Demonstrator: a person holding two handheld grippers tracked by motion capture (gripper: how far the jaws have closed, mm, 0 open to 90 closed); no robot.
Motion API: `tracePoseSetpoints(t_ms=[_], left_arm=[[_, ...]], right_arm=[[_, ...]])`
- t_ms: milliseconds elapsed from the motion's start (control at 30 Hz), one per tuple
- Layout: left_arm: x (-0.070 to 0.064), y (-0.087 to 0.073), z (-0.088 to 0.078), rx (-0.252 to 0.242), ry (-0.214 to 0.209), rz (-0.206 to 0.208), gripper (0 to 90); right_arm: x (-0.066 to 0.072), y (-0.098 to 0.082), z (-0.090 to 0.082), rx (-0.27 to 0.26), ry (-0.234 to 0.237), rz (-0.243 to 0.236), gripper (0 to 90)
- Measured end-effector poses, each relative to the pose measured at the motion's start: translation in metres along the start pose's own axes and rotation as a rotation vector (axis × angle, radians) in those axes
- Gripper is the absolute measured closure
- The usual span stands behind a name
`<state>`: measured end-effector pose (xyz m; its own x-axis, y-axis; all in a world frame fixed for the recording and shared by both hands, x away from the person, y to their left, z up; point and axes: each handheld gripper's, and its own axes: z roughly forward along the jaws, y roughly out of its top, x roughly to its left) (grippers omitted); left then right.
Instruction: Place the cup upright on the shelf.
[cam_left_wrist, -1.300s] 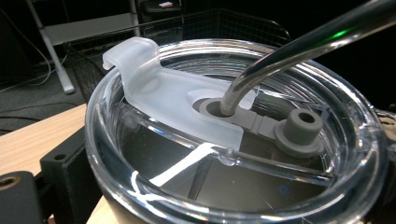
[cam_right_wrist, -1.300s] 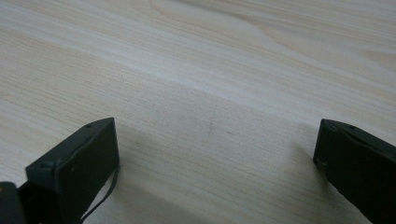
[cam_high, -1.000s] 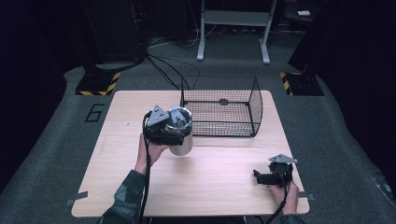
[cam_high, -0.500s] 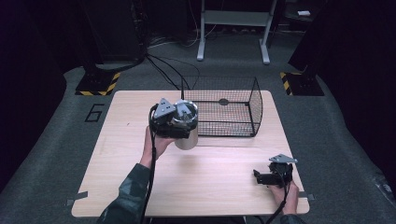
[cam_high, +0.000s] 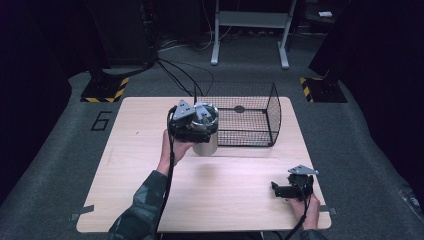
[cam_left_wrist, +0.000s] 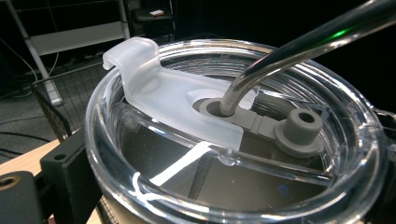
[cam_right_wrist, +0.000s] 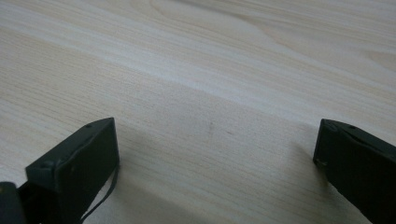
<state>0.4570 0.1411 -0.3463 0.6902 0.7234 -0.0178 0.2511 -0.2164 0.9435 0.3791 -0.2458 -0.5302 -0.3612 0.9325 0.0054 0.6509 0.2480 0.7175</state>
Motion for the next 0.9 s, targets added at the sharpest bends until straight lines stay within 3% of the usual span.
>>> tracePoseSetpoints(t_ms=[900], left_arm=[[0.008,0.044,0.030,-0.014,0.018,0.013,3.9]], right_arm=[[0.000,0.000,0.000,0.000,0.000,-0.001,0.0]])
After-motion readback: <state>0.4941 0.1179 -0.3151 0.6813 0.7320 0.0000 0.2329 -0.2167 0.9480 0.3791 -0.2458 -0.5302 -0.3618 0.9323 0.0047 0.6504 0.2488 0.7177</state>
